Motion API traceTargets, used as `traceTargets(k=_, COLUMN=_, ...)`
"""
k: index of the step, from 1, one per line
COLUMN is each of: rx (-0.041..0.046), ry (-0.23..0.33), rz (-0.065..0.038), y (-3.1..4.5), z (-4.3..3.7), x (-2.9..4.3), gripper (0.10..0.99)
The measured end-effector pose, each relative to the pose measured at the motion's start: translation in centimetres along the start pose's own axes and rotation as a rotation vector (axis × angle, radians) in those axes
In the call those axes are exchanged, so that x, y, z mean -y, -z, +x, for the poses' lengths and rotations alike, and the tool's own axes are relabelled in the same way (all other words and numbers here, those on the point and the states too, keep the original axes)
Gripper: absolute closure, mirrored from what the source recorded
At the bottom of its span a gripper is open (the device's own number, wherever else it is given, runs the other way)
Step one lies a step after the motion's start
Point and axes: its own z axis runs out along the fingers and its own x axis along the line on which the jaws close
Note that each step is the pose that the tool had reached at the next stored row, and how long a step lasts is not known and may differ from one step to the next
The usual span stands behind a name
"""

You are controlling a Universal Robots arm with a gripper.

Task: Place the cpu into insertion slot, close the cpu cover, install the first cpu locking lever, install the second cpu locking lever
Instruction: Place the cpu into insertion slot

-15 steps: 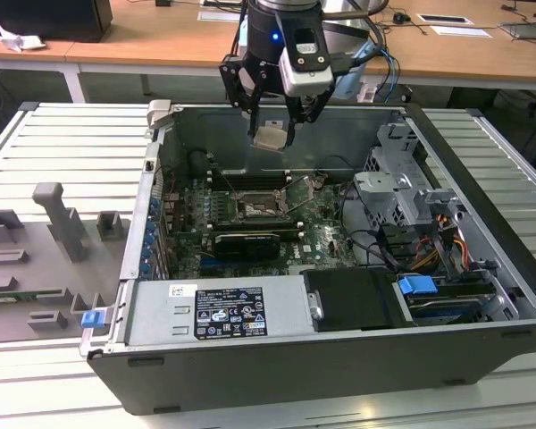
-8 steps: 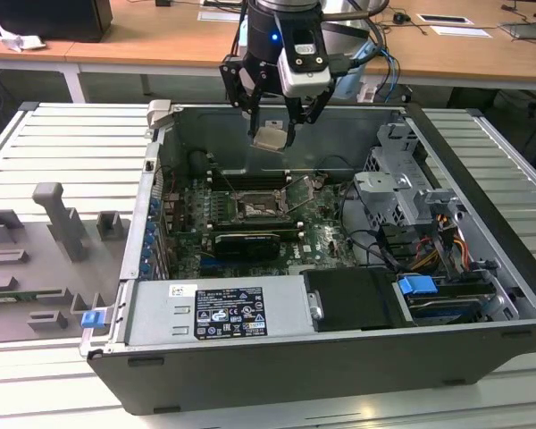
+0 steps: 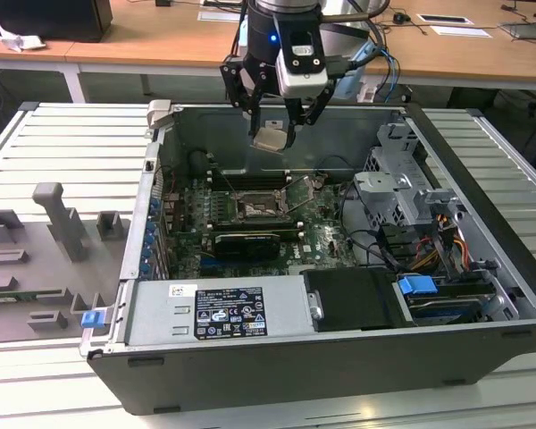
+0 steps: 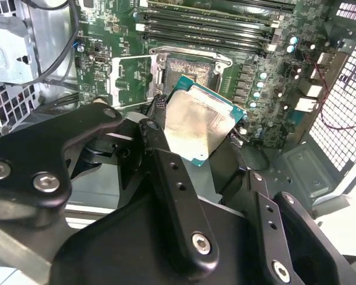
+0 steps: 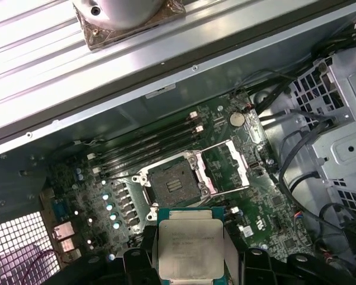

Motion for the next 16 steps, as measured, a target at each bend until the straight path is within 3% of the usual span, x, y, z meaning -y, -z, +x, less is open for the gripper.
traceTargets(k=16, rx=0.0067, ry=-0.076, rz=-0.001, y=-0.28, z=-0.01, x=0.03, gripper=0.549)
